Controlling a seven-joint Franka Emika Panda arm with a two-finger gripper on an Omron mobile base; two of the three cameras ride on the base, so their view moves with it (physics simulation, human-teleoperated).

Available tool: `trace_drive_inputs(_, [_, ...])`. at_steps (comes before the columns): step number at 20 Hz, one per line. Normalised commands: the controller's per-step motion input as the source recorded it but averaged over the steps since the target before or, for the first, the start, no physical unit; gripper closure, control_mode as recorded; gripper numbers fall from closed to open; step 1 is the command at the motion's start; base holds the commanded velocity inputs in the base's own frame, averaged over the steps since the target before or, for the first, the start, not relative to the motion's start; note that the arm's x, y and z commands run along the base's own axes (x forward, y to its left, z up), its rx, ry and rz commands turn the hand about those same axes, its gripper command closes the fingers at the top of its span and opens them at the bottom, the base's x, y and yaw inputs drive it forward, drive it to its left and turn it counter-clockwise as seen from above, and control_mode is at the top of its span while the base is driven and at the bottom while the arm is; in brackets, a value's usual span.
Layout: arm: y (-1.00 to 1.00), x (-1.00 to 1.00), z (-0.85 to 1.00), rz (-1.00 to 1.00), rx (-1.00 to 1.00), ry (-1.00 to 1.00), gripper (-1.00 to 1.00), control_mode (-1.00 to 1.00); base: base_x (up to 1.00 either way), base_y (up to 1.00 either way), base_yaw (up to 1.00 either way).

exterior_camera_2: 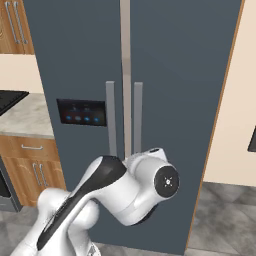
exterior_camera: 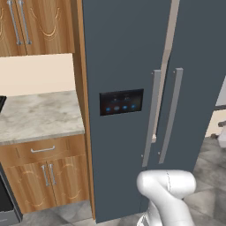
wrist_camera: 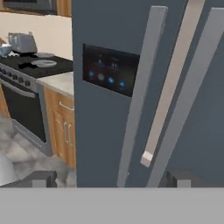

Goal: Place one of the steaks on the plate and the other in the bowl. Then place the bowl in the fridge.

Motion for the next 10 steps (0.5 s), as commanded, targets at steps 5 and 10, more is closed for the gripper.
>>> trace_drive_inputs(5, [0.17,0.09,0.00,-0.32,0.13,0.08,-1.00,-1.00,0.00,0.00,0.00])
trace_drive_inputs(10, [0.00,0.14,0.00,-0.17,0.15,0.05,-1.00,-1.00,0.00,0.00,0.00])
